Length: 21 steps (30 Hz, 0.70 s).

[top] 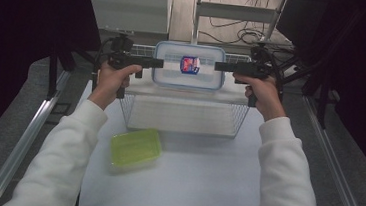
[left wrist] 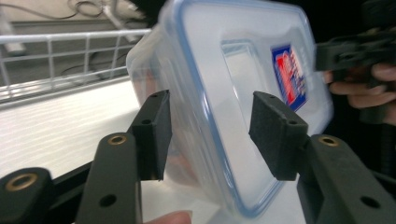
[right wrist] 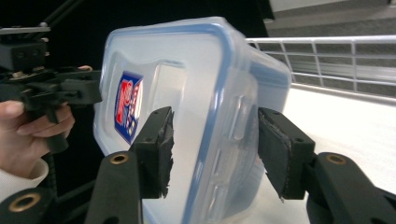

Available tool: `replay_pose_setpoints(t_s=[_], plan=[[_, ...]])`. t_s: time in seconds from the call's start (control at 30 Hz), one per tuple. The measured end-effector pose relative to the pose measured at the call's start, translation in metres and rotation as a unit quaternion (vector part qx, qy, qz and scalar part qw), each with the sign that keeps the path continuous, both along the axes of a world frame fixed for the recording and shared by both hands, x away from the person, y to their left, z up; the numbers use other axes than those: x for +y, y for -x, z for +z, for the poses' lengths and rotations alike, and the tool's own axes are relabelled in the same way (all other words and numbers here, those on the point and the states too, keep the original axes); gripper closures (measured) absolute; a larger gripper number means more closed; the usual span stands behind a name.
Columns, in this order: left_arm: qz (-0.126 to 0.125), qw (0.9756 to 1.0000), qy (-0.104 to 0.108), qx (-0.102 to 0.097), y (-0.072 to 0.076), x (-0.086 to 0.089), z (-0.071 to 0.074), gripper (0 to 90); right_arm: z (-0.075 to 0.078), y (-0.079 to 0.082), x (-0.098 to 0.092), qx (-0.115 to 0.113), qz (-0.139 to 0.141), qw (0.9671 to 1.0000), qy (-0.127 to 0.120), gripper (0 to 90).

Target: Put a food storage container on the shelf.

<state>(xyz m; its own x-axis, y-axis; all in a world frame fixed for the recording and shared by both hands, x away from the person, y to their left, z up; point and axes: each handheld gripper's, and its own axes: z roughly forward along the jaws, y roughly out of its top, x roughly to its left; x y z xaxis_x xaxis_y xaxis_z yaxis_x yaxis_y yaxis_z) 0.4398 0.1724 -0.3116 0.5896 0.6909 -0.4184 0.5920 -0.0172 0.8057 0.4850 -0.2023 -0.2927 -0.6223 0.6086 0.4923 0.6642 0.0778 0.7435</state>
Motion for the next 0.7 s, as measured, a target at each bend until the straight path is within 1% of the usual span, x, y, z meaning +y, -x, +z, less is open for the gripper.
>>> replay_pose_setpoints(t_s=[0.07, 0.1, 0.13, 0.17, 0.2, 0.23, 0.27, 0.3, 0.37, 0.4, 0.47, 0.5, 0.57, 0.6, 0.63, 0.7], plan=[[0.007, 0.9999, 0.006, 0.006, -0.003, -0.001, -0.003, 45.5, -0.002, -0.003, 0.000, 0.003, -0.012, 0.9999, 0.002, 44.0], [0.006, 1.0000, 0.002, 0.006, -0.004, -0.002, -0.004, 45.0, -0.002, -0.003, 0.001, 0.004, -0.023, 0.9997, 0.005, 43.7], [0.008, 0.9999, -0.002, 0.006, -0.005, -0.003, -0.005, 44.6, -0.001, -0.002, 0.003, 0.000, -0.041, 0.9990, 0.019, 42.4], [0.009, 0.9999, -0.007, 0.007, -0.006, -0.004, -0.006, 42.5, 0.000, -0.001, 0.007, -0.005, -0.059, 0.9971, 0.048, 41.8], [0.009, 0.9999, -0.002, 0.011, -0.006, -0.004, -0.006, 40.7, 0.000, 0.000, 0.010, -0.011, -0.065, 0.9957, 0.064, 41.2], [0.012, 0.9998, 0.006, 0.013, -0.007, -0.005, -0.007, 39.9, 0.001, 0.002, 0.011, -0.015, -0.073, 0.9951, 0.065, 41.3], [0.016, 0.9998, 0.007, 0.013, -0.007, -0.004, -0.007, 36.7, 0.003, 0.004, 0.012, -0.025, -0.084, 0.9940, 0.066, 41.1], [0.019, 0.9997, 0.011, 0.013, -0.006, -0.003, -0.007, 35.1, 0.005, 0.006, 0.012, -0.034, -0.090, 0.9934, 0.062, 41.1], [0.019, 0.9997, 0.012, 0.012, -0.006, -0.002, -0.008, 33.8, 0.008, 0.010, 0.012, -0.046, -0.090, 0.9934, 0.055, 42.4], [0.019, 0.9997, 0.012, 0.010, -0.005, -0.002, -0.008, 32.9, 0.010, 0.013, 0.012, -0.052, -0.089, 0.9931, 0.055, 45.2], [0.016, 0.9998, 0.010, 0.007, -0.002, -0.001, -0.007, 31.5, 0.011, 0.017, 0.008, -0.054, -0.080, 0.9939, 0.054, 52.1], [0.014, 0.9998, 0.011, 0.005, 0.000, 0.000, -0.006, 30.6, 0.010, 0.020, 0.006, -0.056, -0.078, 0.9940, 0.053, 57.4], [0.014, 0.9998, 0.013, 0.002, 0.004, 0.001, -0.004, 29.7, 0.007, 0.025, 0.000, -0.057, -0.071, 0.9945, 0.051, 68.2], [0.013, 0.9998, 0.014, 0.000, 0.006, 0.002, -0.004, 29.2, 0.005, 0.027, -0.003, -0.054, -0.064, 0.9953, 0.049, 72.8], [0.015, 0.9997, 0.020, -0.002, 0.009, 0.003, -0.003, 29.1, 0.002, 0.030, -0.005, -0.054, -0.061, 0.9955, 0.049, 76.0], [0.011, 0.9997, 0.022, -0.005, 0.014, 0.006, -0.003, 28.6, -0.003, 0.036, -0.010, -0.055, -0.053, 0.9966, 0.032, 82.7]])
